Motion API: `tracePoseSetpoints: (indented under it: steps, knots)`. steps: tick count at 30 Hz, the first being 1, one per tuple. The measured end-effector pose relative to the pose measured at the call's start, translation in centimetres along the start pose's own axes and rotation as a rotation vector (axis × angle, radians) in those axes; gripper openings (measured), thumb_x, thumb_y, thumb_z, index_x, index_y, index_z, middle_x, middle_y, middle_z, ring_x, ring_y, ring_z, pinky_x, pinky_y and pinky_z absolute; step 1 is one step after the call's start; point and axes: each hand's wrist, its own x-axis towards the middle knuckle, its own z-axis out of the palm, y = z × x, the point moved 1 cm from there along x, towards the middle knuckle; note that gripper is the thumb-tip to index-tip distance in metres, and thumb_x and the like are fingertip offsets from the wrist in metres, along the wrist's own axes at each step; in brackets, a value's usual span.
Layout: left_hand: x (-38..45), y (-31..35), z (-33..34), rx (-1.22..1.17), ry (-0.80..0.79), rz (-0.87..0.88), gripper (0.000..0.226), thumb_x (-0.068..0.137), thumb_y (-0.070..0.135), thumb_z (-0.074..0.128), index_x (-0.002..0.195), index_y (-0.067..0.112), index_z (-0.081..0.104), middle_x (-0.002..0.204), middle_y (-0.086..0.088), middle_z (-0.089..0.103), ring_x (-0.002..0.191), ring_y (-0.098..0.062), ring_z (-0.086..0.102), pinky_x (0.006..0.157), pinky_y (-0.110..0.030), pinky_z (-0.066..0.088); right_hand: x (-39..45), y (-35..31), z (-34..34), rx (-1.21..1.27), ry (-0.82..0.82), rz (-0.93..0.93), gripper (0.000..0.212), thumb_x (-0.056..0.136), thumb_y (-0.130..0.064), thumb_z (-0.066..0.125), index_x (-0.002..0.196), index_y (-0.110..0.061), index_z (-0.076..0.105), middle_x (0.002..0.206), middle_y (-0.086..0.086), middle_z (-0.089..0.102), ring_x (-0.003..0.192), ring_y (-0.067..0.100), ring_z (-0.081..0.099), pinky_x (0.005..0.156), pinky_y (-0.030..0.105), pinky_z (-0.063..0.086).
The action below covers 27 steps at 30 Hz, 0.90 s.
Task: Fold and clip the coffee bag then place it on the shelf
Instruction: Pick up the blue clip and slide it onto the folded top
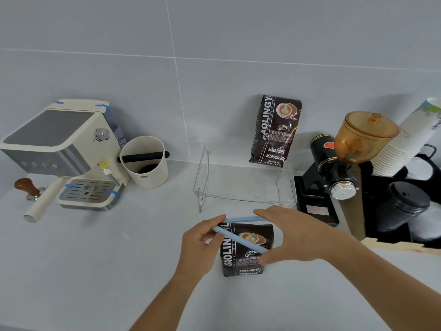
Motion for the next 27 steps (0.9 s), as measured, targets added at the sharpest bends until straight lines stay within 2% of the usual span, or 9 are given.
tracePoseSetpoints:
  steps: [5, 7, 11, 16, 18, 19, 22, 24, 27]
  knots:
    - [0.0, -0.3, -0.1, 0.052, 0.015, 0.065, 0.050, 0.077, -0.015, 0.069, 0.098, 0.030, 0.070, 0.104, 0.010, 0.071, 0.091, -0.009, 0.070, 0.078, -0.019, 0.057, -0.1, 0.8, 0.8, 0.045, 0.135, -0.040, 0.079, 0.075, -0.053, 0.071, 0.143, -0.030, 0.036, 0.134, -0.012, 0.049, 0.114, 0.006, 0.045, 0.094, 0.019, 0.034]
    - [0.1, -0.2, -0.2, 0.077, -0.004, 0.088, 0.048, 0.076, -0.014, 0.071, 0.098, 0.028, 0.070, 0.103, 0.011, 0.071, 0.091, -0.008, 0.070, 0.078, -0.018, 0.056, -0.3, 1.2, 0.8, 0.088, 0.166, -0.040, 0.074, 0.075, -0.050, 0.072, 0.139, -0.031, 0.041, 0.127, -0.012, 0.054, 0.104, 0.004, 0.047, 0.087, 0.017, 0.035]
    - [0.1, 0.1, -0.4, 0.102, -0.014, 0.112, 0.047, 0.074, -0.013, 0.073, 0.097, 0.027, 0.071, 0.099, 0.018, 0.073, 0.087, -0.006, 0.071, 0.077, -0.014, 0.056, -0.6, 1.7, 1.3, 0.248, 0.156, 0.013, 0.074, 0.072, -0.049, 0.076, 0.137, -0.034, 0.044, 0.119, -0.017, 0.051, 0.102, 0.005, 0.054, 0.081, 0.014, 0.042]
    - [0.0, 1.1, -0.9, 0.256, -0.091, 0.089, 0.046, 0.074, 0.004, 0.080, 0.095, 0.043, 0.066, 0.097, 0.035, 0.067, 0.081, -0.002, 0.067, 0.059, -0.007, 0.050, -0.6, 1.9, 1.8, 0.315, 0.252, 0.013, 0.056, 0.073, -0.038, 0.079, 0.125, -0.026, 0.059, 0.115, -0.008, 0.063, 0.096, 0.010, 0.063, 0.086, 0.020, 0.054]
    - [0.2, 2.0, -1.2, 0.382, -0.179, 0.104, 0.040, 0.073, 0.016, 0.082, 0.102, 0.039, 0.066, 0.094, 0.044, 0.064, 0.089, 0.008, 0.060, 0.064, -0.002, 0.044, -0.6, 1.8, 1.7, 0.333, 0.275, -0.003, 0.048, 0.073, -0.034, 0.080, 0.116, -0.025, 0.063, 0.109, -0.006, 0.066, 0.093, 0.012, 0.063, 0.087, 0.028, 0.056]
    - [0.4, 2.5, -1.2, 0.444, -0.221, 0.133, 0.040, 0.073, 0.023, 0.082, 0.108, 0.035, 0.067, 0.093, 0.041, 0.065, 0.092, 0.010, 0.059, 0.071, -0.001, 0.043, -0.6, 1.7, 1.8, 0.339, 0.288, -0.014, 0.044, 0.072, -0.033, 0.081, 0.112, -0.025, 0.064, 0.105, -0.006, 0.066, 0.091, 0.012, 0.063, 0.086, 0.032, 0.056]
    - [1.3, 4.4, -0.5, 0.674, -0.361, 0.290, 0.043, 0.081, 0.038, 0.073, 0.121, 0.026, 0.064, 0.109, 0.021, 0.066, 0.099, -0.002, 0.060, 0.087, -0.014, 0.042, -0.4, 1.4, 1.9, 0.322, 0.329, -0.032, 0.036, 0.071, -0.032, 0.080, 0.103, -0.023, 0.066, 0.096, -0.006, 0.066, 0.085, 0.013, 0.061, 0.081, 0.035, 0.055]
    - [2.1, 5.6, 0.3, 0.783, -0.454, 0.358, 0.042, 0.087, 0.040, 0.065, 0.127, 0.026, 0.060, 0.114, 0.011, 0.069, 0.100, -0.011, 0.062, 0.086, -0.022, 0.046, -0.3, 1.3, 2.0, 0.315, 0.350, -0.015, 0.033, 0.072, -0.030, 0.081, 0.100, -0.023, 0.066, 0.095, -0.005, 0.066, 0.084, 0.013, 0.059, 0.079, 0.033, 0.054]
    - [2.9, 6.4, 1.1, 0.832, -0.561, 0.369, 0.034, 0.090, 0.035, 0.061, 0.123, 0.025, 0.062, 0.107, 0.005, 0.070, 0.094, -0.015, 0.062, 0.081, -0.033, 0.053, -0.2, 1.2, 2.0, 0.330, 0.384, 0.010, 0.027, 0.072, -0.026, 0.080, 0.095, -0.022, 0.066, 0.090, -0.005, 0.066, 0.082, 0.012, 0.059, 0.076, 0.032, 0.054]
